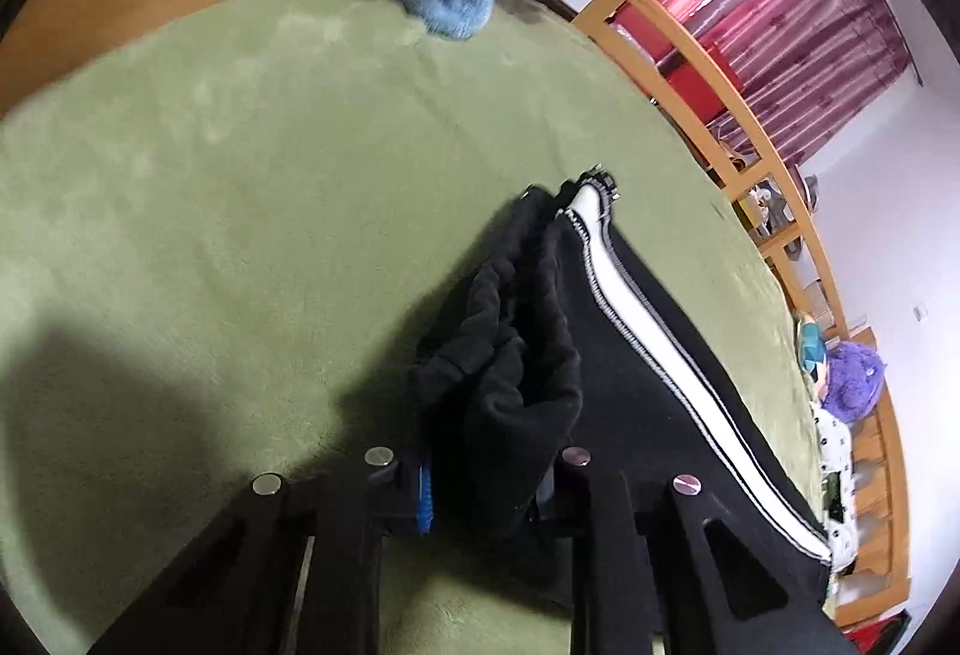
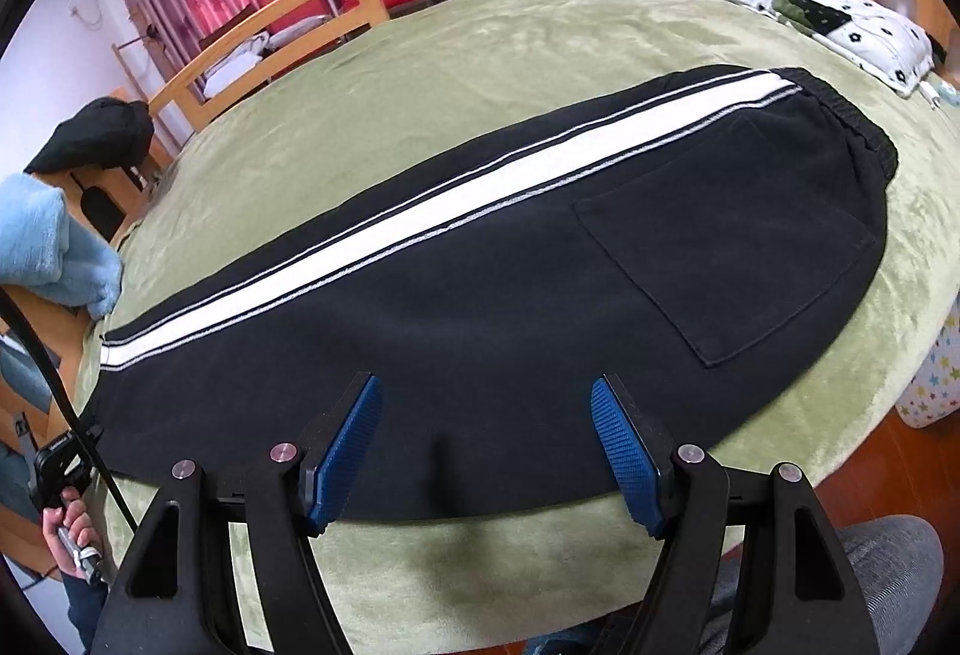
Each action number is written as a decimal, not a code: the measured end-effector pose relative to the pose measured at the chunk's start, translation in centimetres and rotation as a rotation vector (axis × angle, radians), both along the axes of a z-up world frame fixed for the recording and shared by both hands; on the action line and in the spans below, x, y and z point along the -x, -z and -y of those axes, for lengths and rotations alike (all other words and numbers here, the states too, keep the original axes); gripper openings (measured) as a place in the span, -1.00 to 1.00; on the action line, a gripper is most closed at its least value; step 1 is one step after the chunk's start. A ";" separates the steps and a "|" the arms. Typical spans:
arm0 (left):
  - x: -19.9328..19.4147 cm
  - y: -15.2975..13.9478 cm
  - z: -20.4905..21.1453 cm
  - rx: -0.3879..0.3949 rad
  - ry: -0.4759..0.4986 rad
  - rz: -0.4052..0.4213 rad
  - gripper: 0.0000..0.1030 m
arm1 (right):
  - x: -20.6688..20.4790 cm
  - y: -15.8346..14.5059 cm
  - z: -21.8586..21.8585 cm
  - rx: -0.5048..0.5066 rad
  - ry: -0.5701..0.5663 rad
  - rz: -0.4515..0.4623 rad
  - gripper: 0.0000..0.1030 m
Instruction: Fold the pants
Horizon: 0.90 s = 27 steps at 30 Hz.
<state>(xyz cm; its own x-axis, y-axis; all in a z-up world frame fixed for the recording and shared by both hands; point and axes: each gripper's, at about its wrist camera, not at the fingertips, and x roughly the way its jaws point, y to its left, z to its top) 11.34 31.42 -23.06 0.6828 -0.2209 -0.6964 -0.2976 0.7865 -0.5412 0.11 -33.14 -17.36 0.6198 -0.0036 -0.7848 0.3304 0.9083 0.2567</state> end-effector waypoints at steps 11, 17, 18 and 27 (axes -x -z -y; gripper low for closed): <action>1.8 -16.4 14.4 -0.503 0.141 0.255 -0.68 | 1.5 -0.7 2.8 -0.009 -0.006 0.065 0.39; 3.1 -24.2 30.4 -0.655 0.400 0.401 -0.68 | 3.0 -0.9 6.3 -0.007 0.005 0.107 0.39; 3.3 -24.7 33.5 -0.666 0.452 0.417 -0.68 | 3.6 -1.0 7.2 -0.007 0.013 0.124 0.39; 3.5 -16.5 51.3 -0.371 0.851 0.210 -0.27 | 6.8 0.6 13.4 -0.097 0.099 0.148 0.39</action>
<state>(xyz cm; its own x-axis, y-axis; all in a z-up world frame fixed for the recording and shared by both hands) 7.80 -19.90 -6.52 0.5135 -0.4913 -0.7035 0.5290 0.8268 -0.1913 -6.70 -46.54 -17.96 0.7285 0.0006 -0.6851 0.3694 0.8418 0.3936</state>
